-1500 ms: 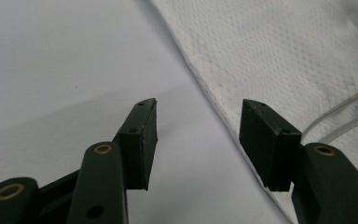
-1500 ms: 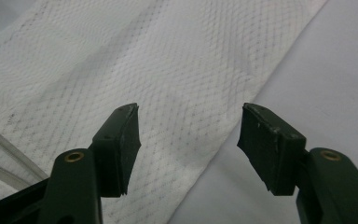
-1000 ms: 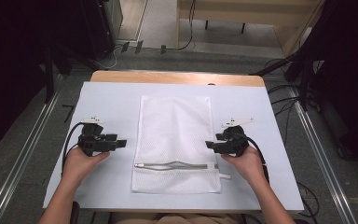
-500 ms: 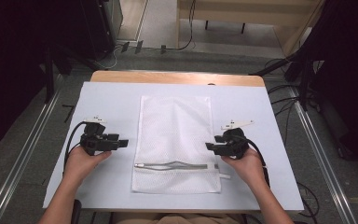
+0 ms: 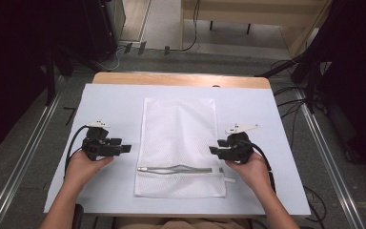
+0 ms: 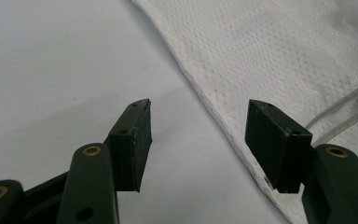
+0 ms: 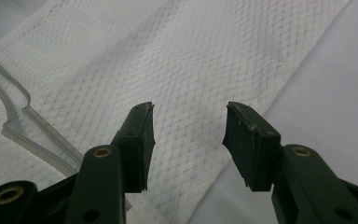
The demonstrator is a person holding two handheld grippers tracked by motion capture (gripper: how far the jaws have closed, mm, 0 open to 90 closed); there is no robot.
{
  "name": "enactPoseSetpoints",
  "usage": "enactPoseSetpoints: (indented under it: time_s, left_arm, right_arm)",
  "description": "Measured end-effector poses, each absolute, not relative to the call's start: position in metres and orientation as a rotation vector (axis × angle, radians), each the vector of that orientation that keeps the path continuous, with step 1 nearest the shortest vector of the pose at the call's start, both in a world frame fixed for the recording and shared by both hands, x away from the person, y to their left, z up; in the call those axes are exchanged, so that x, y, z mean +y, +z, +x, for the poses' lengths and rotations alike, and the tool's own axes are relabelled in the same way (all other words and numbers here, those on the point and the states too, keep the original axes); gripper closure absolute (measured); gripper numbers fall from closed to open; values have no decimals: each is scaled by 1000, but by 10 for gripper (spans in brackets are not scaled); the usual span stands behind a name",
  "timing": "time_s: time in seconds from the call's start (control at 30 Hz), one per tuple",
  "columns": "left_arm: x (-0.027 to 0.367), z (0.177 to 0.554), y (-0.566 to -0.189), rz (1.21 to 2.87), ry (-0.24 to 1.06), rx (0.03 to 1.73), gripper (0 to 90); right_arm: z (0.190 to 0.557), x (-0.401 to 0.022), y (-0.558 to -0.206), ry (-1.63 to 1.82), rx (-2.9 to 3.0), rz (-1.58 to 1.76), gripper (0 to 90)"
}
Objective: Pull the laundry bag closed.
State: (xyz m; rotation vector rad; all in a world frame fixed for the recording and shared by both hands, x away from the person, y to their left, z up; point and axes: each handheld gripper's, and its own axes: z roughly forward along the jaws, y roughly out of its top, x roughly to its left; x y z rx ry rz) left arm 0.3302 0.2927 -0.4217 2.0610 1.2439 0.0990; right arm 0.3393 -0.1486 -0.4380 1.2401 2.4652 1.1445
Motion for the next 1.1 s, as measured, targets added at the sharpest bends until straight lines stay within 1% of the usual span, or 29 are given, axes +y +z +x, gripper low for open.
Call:
enactPoseSetpoints:
  time_s: [0.23,0.63,0.9,1.1]
  left_arm:
    - [294,326,-419,2052,89,1255,420]
    - [297,326,-422,2055,95,1249,419]
    - [299,327,-422,2048,99,1259,415]
    - [299,327,-422,2041,104,1261,413]
  right_arm:
    - [339,-149,-437,1178,2489,1288,525]
    - [333,-142,-434,1169,2524,1230,530]
    - [330,-133,-432,1169,2547,1235,551]
    - [327,-126,-429,1181,2572,1214,583]
